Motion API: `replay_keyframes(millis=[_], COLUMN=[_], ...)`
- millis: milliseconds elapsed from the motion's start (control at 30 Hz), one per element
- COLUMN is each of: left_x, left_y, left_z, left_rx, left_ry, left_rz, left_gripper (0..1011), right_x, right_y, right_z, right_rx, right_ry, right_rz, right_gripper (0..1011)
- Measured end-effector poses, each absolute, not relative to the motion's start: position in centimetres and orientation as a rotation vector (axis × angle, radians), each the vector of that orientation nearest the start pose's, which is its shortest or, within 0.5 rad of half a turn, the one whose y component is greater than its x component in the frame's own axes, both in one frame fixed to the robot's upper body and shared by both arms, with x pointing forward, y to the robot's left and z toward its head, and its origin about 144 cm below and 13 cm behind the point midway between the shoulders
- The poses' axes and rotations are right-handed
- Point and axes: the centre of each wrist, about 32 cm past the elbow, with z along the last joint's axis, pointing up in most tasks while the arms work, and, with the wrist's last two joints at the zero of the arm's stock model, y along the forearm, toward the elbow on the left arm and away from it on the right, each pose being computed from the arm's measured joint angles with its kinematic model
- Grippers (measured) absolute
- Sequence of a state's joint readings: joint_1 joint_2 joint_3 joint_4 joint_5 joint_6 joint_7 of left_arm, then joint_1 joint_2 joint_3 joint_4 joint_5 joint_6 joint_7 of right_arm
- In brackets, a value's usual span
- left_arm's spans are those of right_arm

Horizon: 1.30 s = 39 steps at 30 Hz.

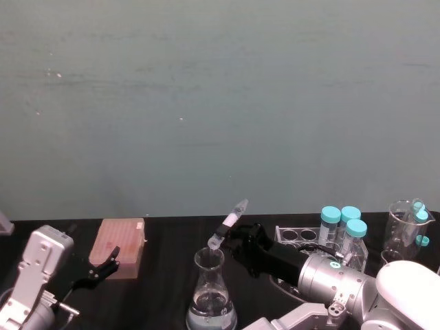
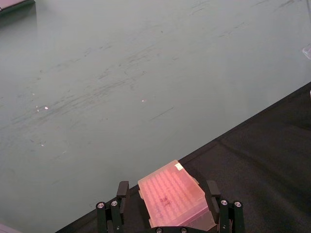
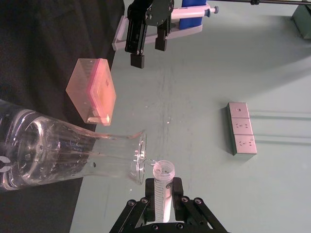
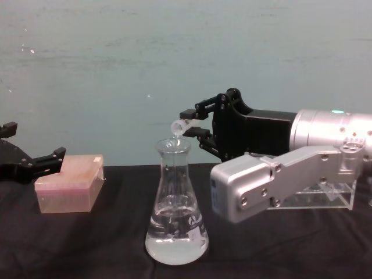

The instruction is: Pour the liquid from the test tube into the beaker using one hand.

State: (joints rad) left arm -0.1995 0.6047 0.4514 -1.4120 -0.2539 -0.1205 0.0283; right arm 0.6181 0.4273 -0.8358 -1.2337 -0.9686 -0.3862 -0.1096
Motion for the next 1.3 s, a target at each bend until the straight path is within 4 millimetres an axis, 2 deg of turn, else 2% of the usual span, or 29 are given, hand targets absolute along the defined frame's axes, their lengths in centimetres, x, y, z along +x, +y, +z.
replay_keyframes(millis=[1300], left_x=[48.86], left_y=[30.97], left_z=[113.98], left_rx=[0.304], left_ry=[-0.285], left_rz=[1.248], left_gripper=[1000], right_x=[56.83], right_y=[-18.31], right_z=[118.23], right_rx=[-0.571], right_ry=[-1.660], right_rz=[-0.445], right_gripper=[209])
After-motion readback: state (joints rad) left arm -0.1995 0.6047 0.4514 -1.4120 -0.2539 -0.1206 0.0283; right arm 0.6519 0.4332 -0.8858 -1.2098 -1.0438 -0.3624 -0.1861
